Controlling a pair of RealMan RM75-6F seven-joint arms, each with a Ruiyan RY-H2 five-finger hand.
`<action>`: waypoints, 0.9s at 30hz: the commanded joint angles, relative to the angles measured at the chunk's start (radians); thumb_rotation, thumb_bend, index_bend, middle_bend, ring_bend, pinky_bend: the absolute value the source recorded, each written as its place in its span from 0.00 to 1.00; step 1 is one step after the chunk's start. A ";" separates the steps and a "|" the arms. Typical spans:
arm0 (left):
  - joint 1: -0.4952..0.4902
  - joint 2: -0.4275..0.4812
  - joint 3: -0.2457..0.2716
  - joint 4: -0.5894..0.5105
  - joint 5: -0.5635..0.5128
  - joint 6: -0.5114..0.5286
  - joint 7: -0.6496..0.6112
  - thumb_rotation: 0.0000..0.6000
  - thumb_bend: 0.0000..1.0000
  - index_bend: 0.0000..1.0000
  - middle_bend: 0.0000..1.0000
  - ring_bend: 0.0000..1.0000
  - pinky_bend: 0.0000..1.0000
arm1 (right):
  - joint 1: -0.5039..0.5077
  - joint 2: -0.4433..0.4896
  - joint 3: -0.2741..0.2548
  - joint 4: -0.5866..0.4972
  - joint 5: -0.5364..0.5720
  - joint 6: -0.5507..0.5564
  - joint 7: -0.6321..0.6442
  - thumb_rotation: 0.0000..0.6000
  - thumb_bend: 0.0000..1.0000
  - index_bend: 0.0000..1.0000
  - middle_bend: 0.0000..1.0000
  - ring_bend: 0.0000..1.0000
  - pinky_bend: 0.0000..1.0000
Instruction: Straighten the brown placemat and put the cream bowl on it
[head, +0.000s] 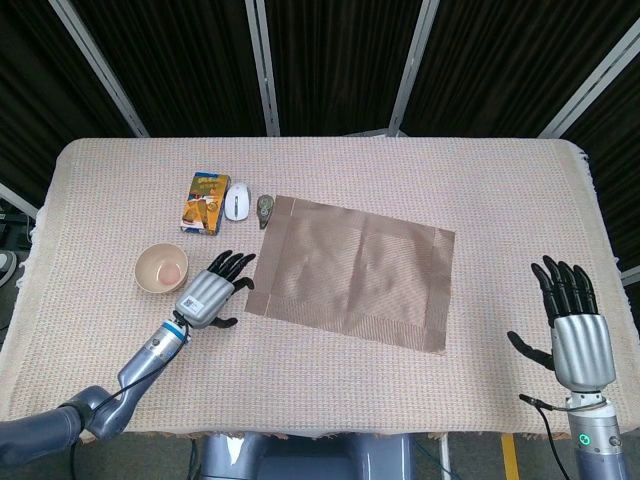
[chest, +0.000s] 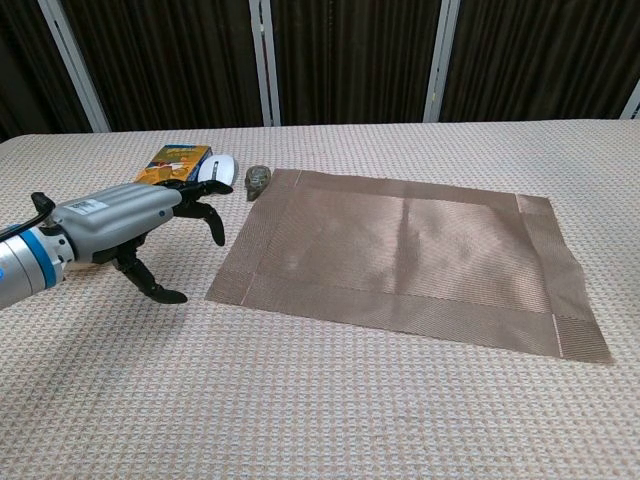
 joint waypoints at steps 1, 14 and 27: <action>-0.011 -0.025 0.003 0.032 -0.004 -0.003 -0.011 1.00 0.15 0.36 0.00 0.00 0.00 | -0.005 -0.011 0.006 0.023 0.007 -0.014 -0.002 1.00 0.00 0.00 0.00 0.00 0.00; -0.045 -0.106 0.017 0.148 -0.006 -0.015 -0.080 1.00 0.24 0.37 0.00 0.00 0.00 | -0.011 -0.009 0.030 0.025 0.003 -0.039 0.041 1.00 0.00 0.00 0.00 0.00 0.00; -0.047 -0.213 0.057 0.306 -0.004 -0.019 -0.149 1.00 0.25 0.37 0.00 0.00 0.00 | -0.019 0.001 0.050 0.031 0.003 -0.060 0.077 1.00 0.00 0.00 0.00 0.00 0.00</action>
